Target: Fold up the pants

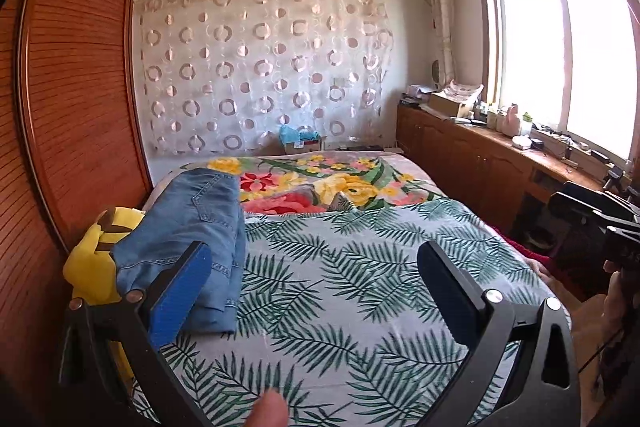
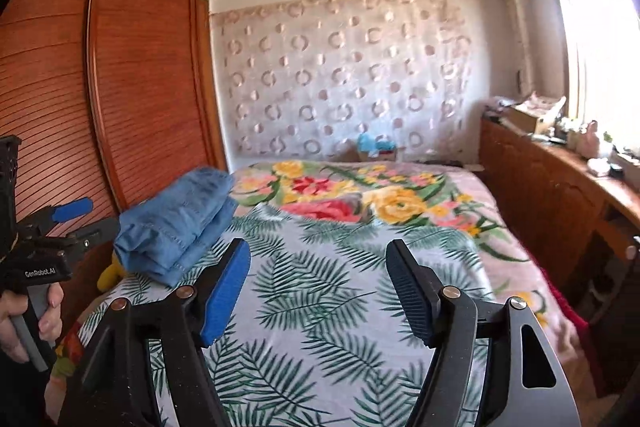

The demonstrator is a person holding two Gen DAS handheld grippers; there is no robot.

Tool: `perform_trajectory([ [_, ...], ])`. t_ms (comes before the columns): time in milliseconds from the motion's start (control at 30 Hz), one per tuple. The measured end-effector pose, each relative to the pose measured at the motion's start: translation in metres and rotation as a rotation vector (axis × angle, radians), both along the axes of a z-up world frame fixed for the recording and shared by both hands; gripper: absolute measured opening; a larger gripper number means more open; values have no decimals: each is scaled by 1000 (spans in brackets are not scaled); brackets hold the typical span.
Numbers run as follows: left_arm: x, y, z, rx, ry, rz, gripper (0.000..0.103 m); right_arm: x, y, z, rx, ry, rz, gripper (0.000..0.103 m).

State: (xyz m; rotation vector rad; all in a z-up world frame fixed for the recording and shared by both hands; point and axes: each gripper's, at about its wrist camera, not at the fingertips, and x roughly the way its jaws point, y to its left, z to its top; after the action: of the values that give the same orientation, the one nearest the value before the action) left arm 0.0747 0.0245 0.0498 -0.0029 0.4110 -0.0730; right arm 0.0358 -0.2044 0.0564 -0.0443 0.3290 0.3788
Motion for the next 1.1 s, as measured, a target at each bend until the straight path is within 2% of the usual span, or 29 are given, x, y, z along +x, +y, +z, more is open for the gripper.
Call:
perform_trajectory([
  [300, -14, -13, 5, 5, -25, 5, 103, -29, 3, 2, 3, -24, -36, 72],
  [533, -15, -12, 6, -17, -25, 4, 103, -31, 10, -2, 8, -19, -36, 72],
  [1100, -11, -8, 1, -17, -3, 11, 103, -19, 3, 0, 10, -18, -39, 72],
])
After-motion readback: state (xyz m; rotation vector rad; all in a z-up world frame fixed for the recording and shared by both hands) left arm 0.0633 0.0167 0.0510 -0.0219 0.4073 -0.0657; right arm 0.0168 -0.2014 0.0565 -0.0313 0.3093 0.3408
